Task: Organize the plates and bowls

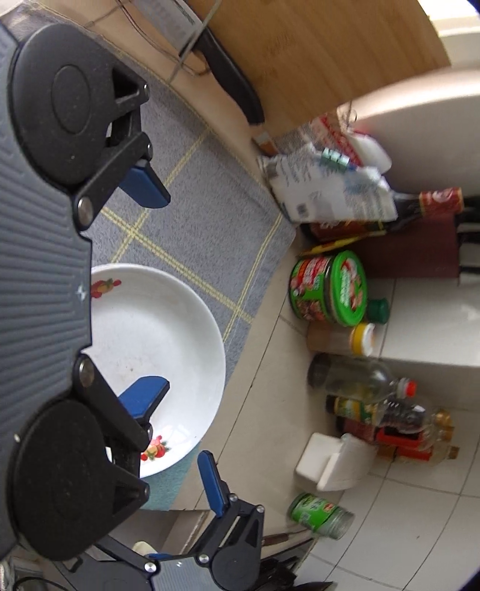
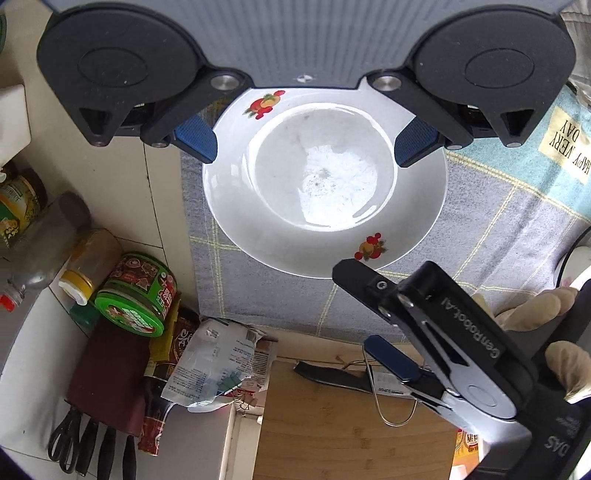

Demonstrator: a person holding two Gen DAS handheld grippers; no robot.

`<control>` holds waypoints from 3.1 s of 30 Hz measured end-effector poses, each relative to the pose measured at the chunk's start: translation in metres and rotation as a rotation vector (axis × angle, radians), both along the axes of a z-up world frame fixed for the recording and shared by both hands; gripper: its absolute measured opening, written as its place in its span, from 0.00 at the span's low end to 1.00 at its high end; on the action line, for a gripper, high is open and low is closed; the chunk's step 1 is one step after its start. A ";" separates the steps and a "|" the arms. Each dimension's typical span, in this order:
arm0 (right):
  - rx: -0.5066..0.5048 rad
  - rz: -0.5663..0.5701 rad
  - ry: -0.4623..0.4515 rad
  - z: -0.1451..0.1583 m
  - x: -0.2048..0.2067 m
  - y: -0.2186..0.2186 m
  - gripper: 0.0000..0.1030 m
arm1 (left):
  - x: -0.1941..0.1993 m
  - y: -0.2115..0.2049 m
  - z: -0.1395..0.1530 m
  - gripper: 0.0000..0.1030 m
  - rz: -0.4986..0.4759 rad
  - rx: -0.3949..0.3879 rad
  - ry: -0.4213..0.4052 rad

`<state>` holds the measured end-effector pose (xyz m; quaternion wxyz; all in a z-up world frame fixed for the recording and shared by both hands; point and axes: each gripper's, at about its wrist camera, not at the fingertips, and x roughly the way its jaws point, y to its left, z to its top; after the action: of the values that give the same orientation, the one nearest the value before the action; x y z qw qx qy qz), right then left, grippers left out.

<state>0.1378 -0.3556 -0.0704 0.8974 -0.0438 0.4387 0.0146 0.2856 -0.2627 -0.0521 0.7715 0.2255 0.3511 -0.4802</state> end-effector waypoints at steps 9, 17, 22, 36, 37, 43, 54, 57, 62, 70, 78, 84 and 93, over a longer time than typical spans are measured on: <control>-0.002 -0.015 -0.033 0.002 0.006 0.007 1.00 | -0.012 0.041 0.009 0.96 0.185 -0.064 0.038; 0.023 -0.001 -0.067 0.003 0.010 0.018 1.00 | -0.029 0.079 0.009 0.96 0.358 -0.080 -0.011; 0.030 0.013 -0.075 0.003 0.017 0.036 1.00 | -0.037 0.109 0.009 0.96 0.434 -0.064 -0.051; 0.005 0.036 -0.082 0.013 0.039 0.143 1.00 | -0.045 0.233 0.014 0.96 0.469 -0.058 -0.089; 0.008 0.037 -0.083 0.013 0.040 0.153 1.00 | -0.045 0.246 0.014 0.96 0.471 -0.057 -0.086; 0.029 0.099 -0.081 0.004 0.045 0.218 1.00 | -0.037 0.312 0.005 0.96 0.505 -0.030 -0.073; 0.046 0.240 -0.034 -0.018 0.064 0.290 1.00 | -0.034 0.379 -0.028 0.96 0.435 0.087 -0.062; 0.050 0.267 -0.021 -0.021 0.069 0.297 1.00 | -0.031 0.389 -0.037 0.96 0.391 0.096 -0.043; 0.021 0.332 0.003 -0.025 0.076 0.310 1.00 | -0.028 0.386 -0.051 0.96 0.259 0.155 -0.080; -0.013 0.273 0.017 -0.027 0.097 0.304 1.00 | -0.017 0.380 -0.060 0.96 0.120 0.183 -0.101; 0.043 0.219 0.074 -0.038 0.126 0.295 1.00 | -0.004 0.376 -0.063 0.95 0.030 0.183 -0.093; 0.190 0.202 0.092 -0.024 0.136 0.281 1.00 | -0.005 0.376 -0.068 0.95 -0.003 0.177 -0.083; 0.343 0.340 0.117 -0.014 0.145 0.312 0.95 | -0.002 0.378 -0.067 0.89 -0.009 0.146 -0.072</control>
<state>0.2831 -0.0439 -0.0842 0.8495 0.0368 0.4672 0.2424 0.2835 0.1152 -0.1193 0.7630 0.2996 0.3562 -0.4484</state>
